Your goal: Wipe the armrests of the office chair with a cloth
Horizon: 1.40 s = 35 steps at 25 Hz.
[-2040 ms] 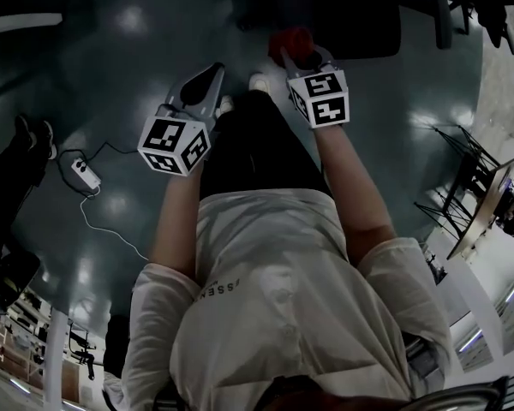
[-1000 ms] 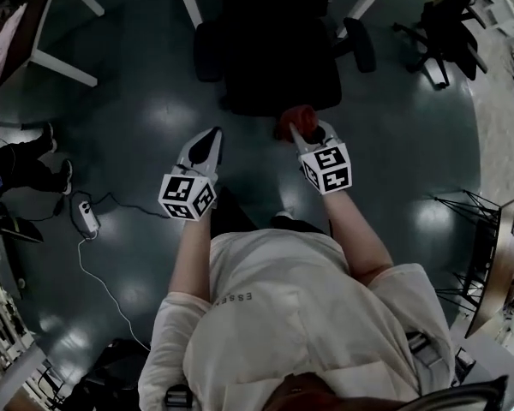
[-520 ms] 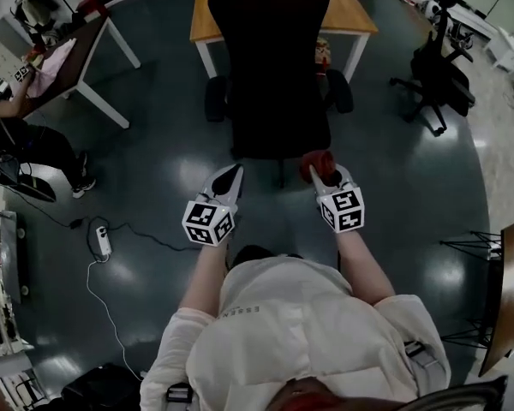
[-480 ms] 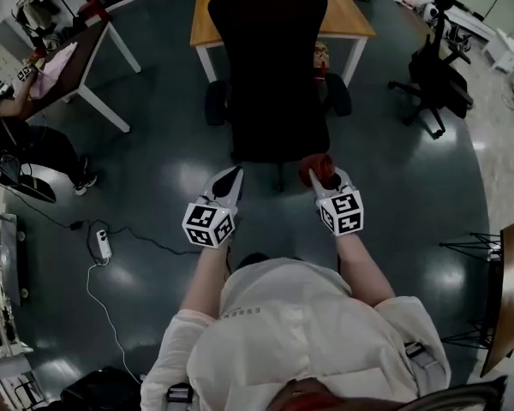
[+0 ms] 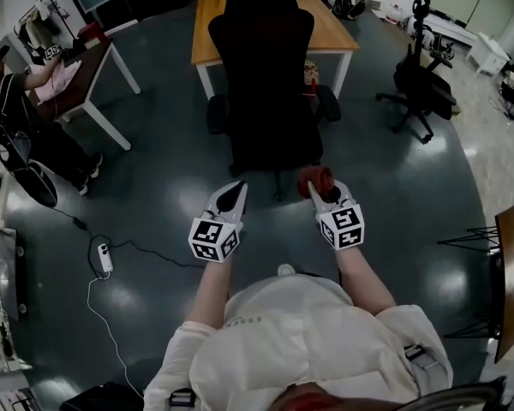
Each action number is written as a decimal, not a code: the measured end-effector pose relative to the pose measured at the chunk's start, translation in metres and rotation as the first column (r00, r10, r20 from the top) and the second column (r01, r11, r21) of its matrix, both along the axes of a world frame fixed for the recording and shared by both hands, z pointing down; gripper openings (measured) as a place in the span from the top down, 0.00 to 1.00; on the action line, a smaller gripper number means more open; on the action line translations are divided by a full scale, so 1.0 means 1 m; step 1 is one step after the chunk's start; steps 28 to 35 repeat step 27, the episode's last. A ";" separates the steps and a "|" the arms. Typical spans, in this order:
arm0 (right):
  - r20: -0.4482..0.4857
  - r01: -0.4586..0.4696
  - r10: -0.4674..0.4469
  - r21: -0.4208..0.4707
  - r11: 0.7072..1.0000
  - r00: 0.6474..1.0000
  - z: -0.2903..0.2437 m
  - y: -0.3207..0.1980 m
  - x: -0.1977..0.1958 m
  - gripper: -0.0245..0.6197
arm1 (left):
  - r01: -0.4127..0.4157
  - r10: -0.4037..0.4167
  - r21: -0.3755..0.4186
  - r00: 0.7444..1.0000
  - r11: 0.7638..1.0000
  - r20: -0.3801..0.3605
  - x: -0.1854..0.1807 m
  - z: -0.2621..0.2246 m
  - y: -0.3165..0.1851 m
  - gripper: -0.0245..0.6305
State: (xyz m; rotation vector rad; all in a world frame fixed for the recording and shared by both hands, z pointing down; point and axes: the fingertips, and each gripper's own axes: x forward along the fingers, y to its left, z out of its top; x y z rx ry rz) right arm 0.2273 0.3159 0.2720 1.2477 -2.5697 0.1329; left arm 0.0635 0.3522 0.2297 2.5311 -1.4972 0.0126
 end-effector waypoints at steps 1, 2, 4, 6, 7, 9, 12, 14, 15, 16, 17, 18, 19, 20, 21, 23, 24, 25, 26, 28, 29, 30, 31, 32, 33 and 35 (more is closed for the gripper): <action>0.003 -0.006 0.006 0.006 1.000 1.000 -0.001 0.007 -0.001 0.89 | 0.003 -0.003 0.007 1.000 1.000 0.000 -0.003 -0.001 0.007 0.94; 0.007 -0.011 0.011 0.008 1.000 1.000 0.000 0.014 -0.002 0.89 | 0.006 -0.006 0.012 1.000 1.000 -0.001 -0.005 -0.002 0.014 0.94; 0.014 -0.018 0.017 0.008 1.000 1.000 0.002 0.027 -0.004 0.89 | 0.007 -0.007 0.014 1.000 1.000 -0.003 -0.009 0.000 0.024 0.94; 0.010 -0.018 0.018 0.008 1.000 1.000 0.003 0.039 -0.004 0.89 | 0.003 -0.003 0.012 1.000 1.000 -0.007 -0.008 0.002 0.033 0.94; 0.005 -0.018 0.018 0.009 1.000 1.000 0.004 0.045 -0.003 0.89 | 0.001 0.000 0.013 1.000 1.000 -0.009 -0.007 0.003 0.038 0.94; -0.001 -0.021 0.021 0.012 1.000 1.000 0.004 0.054 0.000 0.89 | -0.004 0.004 0.020 1.000 1.000 -0.011 -0.005 0.002 0.045 0.94; -0.001 -0.035 0.035 0.014 0.999 0.999 0.004 0.063 0.004 0.89 | -0.015 0.015 0.028 1.000 1.000 -0.008 -0.003 0.000 0.054 0.94; 0.000 -0.044 0.044 0.019 0.999 0.999 0.004 0.067 0.006 0.89 | -0.020 0.020 0.034 1.000 0.999 -0.006 -0.002 -0.001 0.058 0.94; 0.001 -0.048 0.048 0.023 0.999 0.999 0.003 0.068 0.006 0.89 | -0.021 0.021 0.039 1.000 0.999 -0.006 -0.003 -0.002 0.060 0.94; 0.003 -0.051 0.051 0.026 0.998 0.999 0.003 0.068 0.006 0.89 | -0.021 0.021 0.043 1.000 0.999 -0.005 -0.004 -0.003 0.061 0.94; 0.005 -0.053 0.053 0.029 0.998 0.999 0.003 0.069 0.005 0.89 | -0.021 0.021 0.046 1.000 0.999 -0.003 -0.006 -0.004 0.062 0.94; 0.006 -0.055 0.055 0.031 0.998 0.998 0.002 0.071 0.004 0.89 | -0.021 0.021 0.049 1.000 0.999 -0.002 -0.007 -0.005 0.064 0.94; 0.006 -0.056 0.056 0.031 0.998 0.998 0.002 0.072 0.003 0.89 | -0.020 0.020 0.050 1.000 0.999 -0.001 -0.009 -0.006 0.065 0.94; 0.004 -0.057 0.057 0.032 0.998 0.998 0.001 0.075 0.002 0.89 | -0.018 0.018 0.051 1.000 0.999 0.000 -0.010 -0.006 0.067 0.94; 0.003 -0.058 0.057 0.031 0.998 0.998 0.001 0.077 0.002 0.89 | -0.016 0.016 0.052 1.000 0.999 -0.001 -0.012 -0.006 0.070 0.94; 0.003 -0.059 0.059 0.031 0.998 0.998 0.001 0.082 0.000 0.89 | -0.011 0.011 0.050 1.000 0.999 -0.003 -0.016 -0.006 0.075 0.94; 0.002 -0.061 0.061 0.031 0.998 0.998 0.000 0.084 -0.001 0.89 | -0.009 0.010 0.048 1.000 0.999 -0.004 -0.019 -0.005 0.077 0.94; 0.001 -0.062 0.062 0.031 0.998 0.998 0.000 0.086 -0.002 0.89 | -0.008 0.008 0.045 1.000 0.999 -0.006 -0.021 -0.005 0.079 0.94; 0.000 -0.063 0.063 0.031 0.998 0.998 0.000 0.087 -0.004 0.89 | -0.007 0.007 0.042 1.000 0.999 -0.007 -0.023 -0.004 0.081 0.94; -0.002 -0.064 0.064 0.031 0.997 0.998 0.000 0.089 -0.005 0.89 | -0.006 0.006 0.038 1.000 0.999 -0.009 -0.025 -0.003 0.082 0.94; -0.002 -0.064 0.064 0.031 0.997 0.998 0.000 0.089 -0.005 0.89 | -0.006 0.006 0.038 1.000 0.999 -0.009 -0.025 -0.003 0.082 0.94; -0.002 -0.064 0.064 0.031 0.997 0.998 0.000 0.089 -0.005 0.89 | -0.006 0.006 0.038 1.000 0.999 -0.009 -0.025 -0.003 0.082 0.94; -0.002 -0.064 0.064 0.031 0.997 0.998 0.000 0.089 -0.005 0.89 | -0.006 0.006 0.038 1.000 0.999 -0.009 -0.025 -0.003 0.082 0.94; -0.002 -0.064 0.064 0.031 0.997 0.998 0.000 0.089 -0.005 0.89 | -0.006 0.006 0.038 1.000 0.999 -0.009 -0.025 -0.003 0.082 0.94; -0.002 -0.064 0.064 0.031 0.997 0.998 0.000 0.089 -0.005 0.89 | -0.006 0.006 0.038 1.000 0.999 -0.009 -0.025 -0.003 0.082 0.94; -0.002 -0.064 0.064 0.031 0.997 0.998 0.000 0.089 -0.005 0.89 | -0.006 0.006 0.038 1.000 0.999 -0.009 -0.025 -0.003 0.082 0.94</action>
